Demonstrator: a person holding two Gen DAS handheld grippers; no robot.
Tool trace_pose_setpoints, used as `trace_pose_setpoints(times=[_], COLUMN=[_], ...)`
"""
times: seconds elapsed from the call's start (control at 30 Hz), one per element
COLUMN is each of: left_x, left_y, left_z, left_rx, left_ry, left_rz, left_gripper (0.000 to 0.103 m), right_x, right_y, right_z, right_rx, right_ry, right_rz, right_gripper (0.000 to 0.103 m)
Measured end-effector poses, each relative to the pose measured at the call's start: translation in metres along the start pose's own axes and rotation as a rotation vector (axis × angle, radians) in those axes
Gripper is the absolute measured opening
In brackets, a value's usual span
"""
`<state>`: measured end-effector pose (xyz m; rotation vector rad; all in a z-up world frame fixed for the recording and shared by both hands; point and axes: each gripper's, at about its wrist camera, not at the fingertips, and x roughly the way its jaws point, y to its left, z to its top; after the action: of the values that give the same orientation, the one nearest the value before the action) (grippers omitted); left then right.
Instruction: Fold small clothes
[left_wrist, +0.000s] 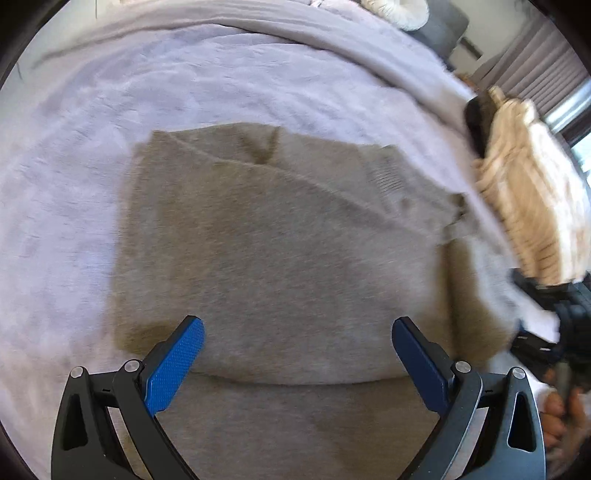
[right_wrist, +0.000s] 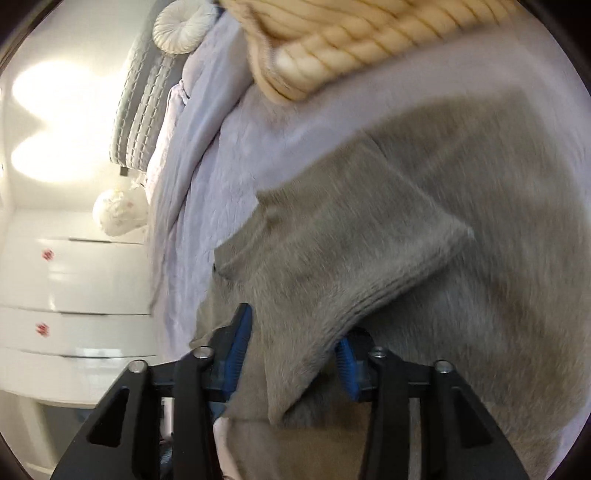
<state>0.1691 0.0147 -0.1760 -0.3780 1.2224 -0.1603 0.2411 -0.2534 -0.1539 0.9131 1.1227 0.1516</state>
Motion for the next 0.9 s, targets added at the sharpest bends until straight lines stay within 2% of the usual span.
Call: trace_pose_setpoints(times=[0.03, 0.13, 0.23, 0.3, 0.43, 0.5, 0.53, 0.57, 0.6, 0.7, 0.8, 0.9], left_x=[-0.001, -0.002, 0.002, 0.007, 0.012, 0.015, 0.017, 0.018, 0.019, 0.024, 0.026, 0.028], left_y=[0.002, 0.013, 0.024, 0.035, 0.050, 0.051, 0.050, 0.049, 0.048, 0.039, 0.032, 0.024], left_z=[0.002, 0.009, 0.013, 0.012, 0.010, 0.009, 0.009, 0.008, 0.009, 0.009, 0.011, 0.013], left_rx=[-0.013, -0.059, -0.127, -0.195, -0.283, -0.288, -0.283, -0.279, -0.271, -0.249, -0.229, -0.210], left_ry=[0.001, 0.001, 0.030, 0.055, 0.059, 0.061, 0.065, 0.067, 0.071, 0.076, 0.078, 0.076], left_rz=[-0.044, -0.197, -0.306, -0.397, -0.469, -0.476, -0.471, -0.467, -0.459, -0.429, -0.404, -0.379], left_gripper=[0.102, 0.102, 0.102, 0.102, 0.102, 0.102, 0.102, 0.102, 0.102, 0.102, 0.102, 0.102], right_x=[0.003, 0.012, 0.047, 0.066, 0.103, 0.105, 0.104, 0.098, 0.088, 0.052, 0.003, -0.032], right_y=[0.013, 0.057, 0.104, 0.116, 0.124, 0.123, 0.123, 0.119, 0.113, 0.069, 0.006, -0.048], right_z=[0.001, -0.007, -0.035, -0.056, -0.093, -0.102, -0.102, -0.101, -0.097, -0.083, -0.074, -0.067], right_rx=[-0.047, -0.259, -0.465, -0.548, -0.644, -0.658, -0.649, -0.628, -0.595, -0.444, -0.205, 0.027], right_ry=[0.002, 0.031, 0.126, 0.198, 0.332, 0.363, 0.367, 0.365, 0.358, 0.335, 0.303, 0.224], right_rz=[-0.019, -0.033, -0.035, -0.054, -0.144, -0.154, -0.145, -0.133, -0.122, -0.123, -0.098, -0.033], right_gripper=[0.008, 0.008, 0.008, 0.009, 0.015, 0.024, 0.029, 0.041, 0.049, 0.050, 0.050, 0.050])
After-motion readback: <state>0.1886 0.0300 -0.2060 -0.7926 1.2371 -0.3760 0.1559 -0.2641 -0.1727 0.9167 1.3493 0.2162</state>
